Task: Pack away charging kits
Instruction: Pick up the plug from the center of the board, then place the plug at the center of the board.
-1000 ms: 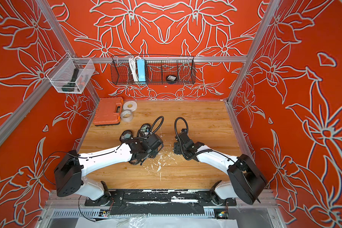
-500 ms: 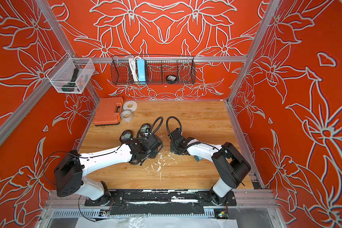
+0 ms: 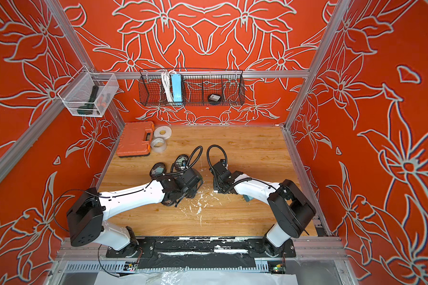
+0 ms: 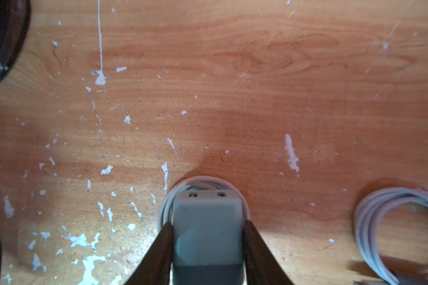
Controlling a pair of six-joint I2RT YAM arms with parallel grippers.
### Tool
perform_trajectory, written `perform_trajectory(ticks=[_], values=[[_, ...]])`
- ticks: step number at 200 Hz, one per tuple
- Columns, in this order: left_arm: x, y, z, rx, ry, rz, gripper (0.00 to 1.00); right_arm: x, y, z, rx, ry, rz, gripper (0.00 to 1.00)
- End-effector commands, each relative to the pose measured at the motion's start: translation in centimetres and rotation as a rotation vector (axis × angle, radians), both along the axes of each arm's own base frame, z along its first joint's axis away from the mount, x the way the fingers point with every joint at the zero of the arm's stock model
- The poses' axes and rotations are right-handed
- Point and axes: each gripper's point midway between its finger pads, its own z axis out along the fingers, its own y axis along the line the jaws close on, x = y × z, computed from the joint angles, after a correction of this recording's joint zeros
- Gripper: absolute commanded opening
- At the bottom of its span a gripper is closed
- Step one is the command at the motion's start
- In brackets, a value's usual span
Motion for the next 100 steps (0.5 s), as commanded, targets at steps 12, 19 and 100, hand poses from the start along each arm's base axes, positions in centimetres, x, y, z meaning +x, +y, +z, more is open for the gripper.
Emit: perform_trajectory(ticks=[12, 19, 100], values=[[0.2, -0.3, 1.0, -0.037, -0.023, -0.021, 0.0, 0.8, -1.4, 3.1, -0.027, -0.088, -0.046, 0.28], [0.1, -0.3, 0.9, -0.037, -0.02, -0.025, 0.0, 0.9, -1.9, 3.4, -0.032, -0.098, -0.055, 0.28], [0.0, -1.5, 0.9, -0.08, -0.02, -0.086, 0.0, 2.0, -8.4, -0.2, -0.086, -0.034, -0.199, 0.29]])
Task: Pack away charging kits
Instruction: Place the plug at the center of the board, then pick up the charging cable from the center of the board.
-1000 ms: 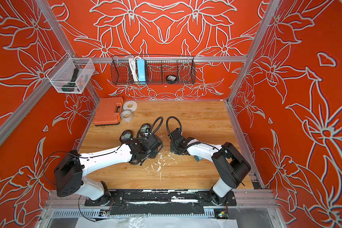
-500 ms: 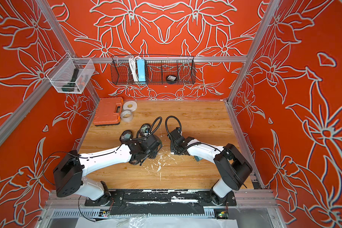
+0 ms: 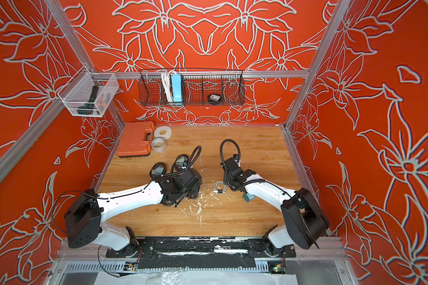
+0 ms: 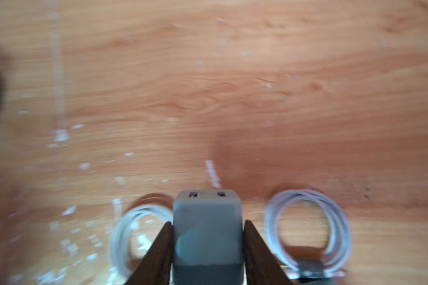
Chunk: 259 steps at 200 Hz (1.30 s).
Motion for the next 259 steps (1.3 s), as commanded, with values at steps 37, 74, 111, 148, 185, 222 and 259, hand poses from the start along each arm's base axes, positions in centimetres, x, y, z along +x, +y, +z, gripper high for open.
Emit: perform_trajectory(ticks=[37, 74, 111, 148, 185, 222, 259], values=[[0.3, 0.0, 1.1, -0.028, -0.027, -0.012, 0.0, 0.4, -1.5, -2.2, -0.034, 0.042, -0.03, 0.44], [0.4, 0.2, 1.3, -0.032, -0.035, -0.005, 0.0, 0.1, -1.6, -1.0, -0.02, 0.033, -0.028, 0.65], [0.3, 0.5, 1.4, -0.042, -0.042, -0.001, 0.0, -1.6, -0.6, 1.1, 0.064, -0.015, -0.007, 0.7], [0.3, 1.0, 1.4, -0.041, -0.044, 0.018, 0.0, -4.4, 2.2, 2.3, 0.154, -0.03, 0.019, 0.64], [0.2, 1.5, 1.4, -0.039, -0.05, 0.032, 0.0, -6.9, 3.1, 0.6, 0.313, 0.043, -0.086, 0.61], [0.0, 1.8, 1.3, -0.042, -0.051, 0.036, 0.0, -7.8, 4.2, -0.2, 0.427, 0.106, -0.145, 0.63], [0.0, 1.9, 1.5, -0.048, -0.056, 0.038, 0.0, -7.8, 5.7, -1.0, 0.499, 0.145, -0.166, 0.61]])
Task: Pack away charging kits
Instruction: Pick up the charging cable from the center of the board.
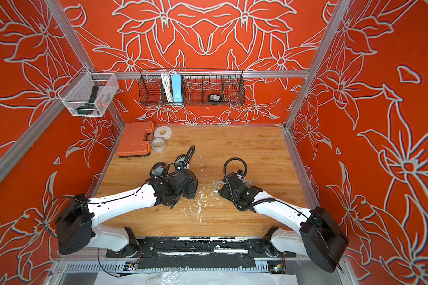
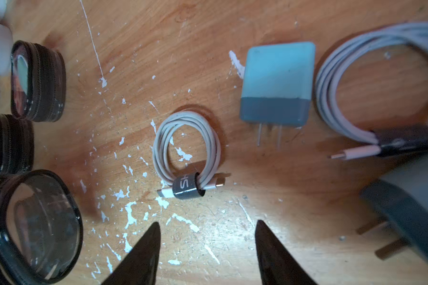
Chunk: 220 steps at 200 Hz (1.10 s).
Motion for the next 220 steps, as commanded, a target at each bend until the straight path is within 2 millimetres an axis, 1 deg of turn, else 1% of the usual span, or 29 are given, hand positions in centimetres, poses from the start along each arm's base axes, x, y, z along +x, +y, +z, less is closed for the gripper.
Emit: perform_trajectory(ticks=[1, 32, 45, 61, 80, 98, 124, 143, 163, 176, 196, 220], values=[[0.3, 0.5, 0.7, -0.012, -0.026, 0.023, 0.0, 0.0, 1.4, -0.4, 0.087, 0.046, -0.048, 0.61], [0.3, 0.6, 0.6, -0.012, -0.024, 0.024, 0.0, 0.3, 2.5, -1.4, 0.1, 0.092, -0.06, 0.59], [0.3, 0.6, 0.6, -0.013, -0.025, 0.024, 0.0, 0.5, 2.5, -1.9, 0.08, 0.107, -0.074, 0.59], [0.3, 0.6, 0.6, -0.012, -0.025, 0.023, 0.0, 0.9, 1.8, -2.3, 0.03, 0.116, -0.116, 0.59], [0.3, 0.7, 0.6, -0.015, -0.025, 0.024, 0.0, 1.6, 1.5, -2.3, -0.023, 0.117, -0.127, 0.59], [0.3, 0.7, 0.6, -0.016, -0.026, 0.022, 0.0, 1.9, 1.9, -2.5, -0.054, 0.135, -0.119, 0.58], [0.2, 0.9, 0.6, -0.016, -0.03, 0.023, 0.0, 2.1, 2.4, -3.7, -0.075, 0.173, -0.11, 0.55], [0.2, 1.1, 0.6, -0.018, -0.031, 0.025, 0.0, 2.0, 2.3, -4.5, -0.101, 0.194, -0.11, 0.5], [0.2, 1.2, 0.6, -0.021, -0.032, 0.028, 0.0, 2.0, 2.2, -4.9, -0.119, 0.2, -0.109, 0.46], [0.2, 1.3, 0.7, -0.024, -0.034, 0.028, 0.0, 2.1, 2.1, -5.0, -0.13, 0.197, -0.106, 0.41], [0.2, 1.4, 0.7, -0.027, -0.034, 0.028, 0.0, 2.4, 2.1, -5.0, -0.146, 0.183, -0.087, 0.32], [0.2, 1.5, 0.7, -0.027, -0.035, 0.03, 0.0, 3.0, 2.1, -4.8, -0.19, 0.173, -0.052, 0.29]])
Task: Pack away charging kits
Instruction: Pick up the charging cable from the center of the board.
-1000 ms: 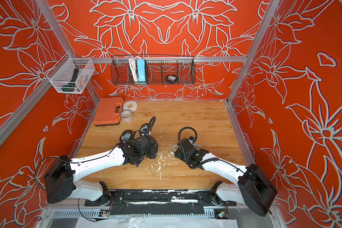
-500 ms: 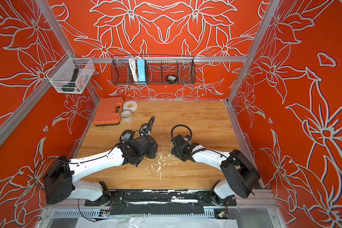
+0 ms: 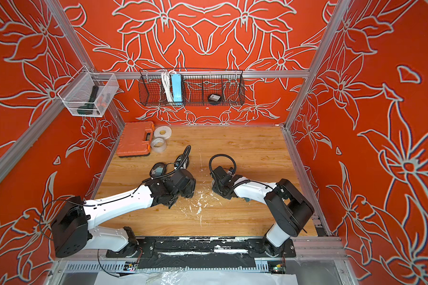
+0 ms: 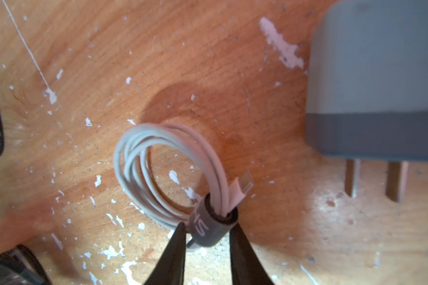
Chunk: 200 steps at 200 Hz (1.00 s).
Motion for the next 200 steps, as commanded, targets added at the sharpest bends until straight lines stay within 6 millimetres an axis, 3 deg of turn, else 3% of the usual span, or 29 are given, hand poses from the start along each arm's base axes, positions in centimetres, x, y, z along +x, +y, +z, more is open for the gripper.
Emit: perform_trajectory(ticks=[1, 17, 54, 81, 169, 200], values=[[0.1, 0.4, 0.6, -0.01, -0.02, 0.007, 0.0, -0.1, -1.2, -1.0, -0.107, 0.024, 0.026, 0.29], [0.1, 0.4, 0.6, -0.012, -0.022, 0.009, 0.0, 0.2, -1.2, -0.8, -0.131, 0.016, 0.061, 0.31], [0.2, 0.3, 0.7, -0.023, -0.021, 0.0, 0.0, 1.1, -2.8, 0.8, -0.233, -0.048, 0.076, 0.46], [0.2, 0.2, 0.7, -0.026, -0.021, -0.003, 0.0, 1.9, -3.4, 2.0, -0.269, -0.092, 0.09, 0.49], [0.4, 0.1, 0.6, -0.024, -0.017, -0.005, 0.0, 3.7, -1.8, -0.7, -0.316, -0.015, 0.14, 0.45], [0.4, 0.0, 0.5, -0.03, -0.02, -0.007, 0.0, 3.8, -2.1, -1.1, -0.333, -0.007, 0.133, 0.28]])
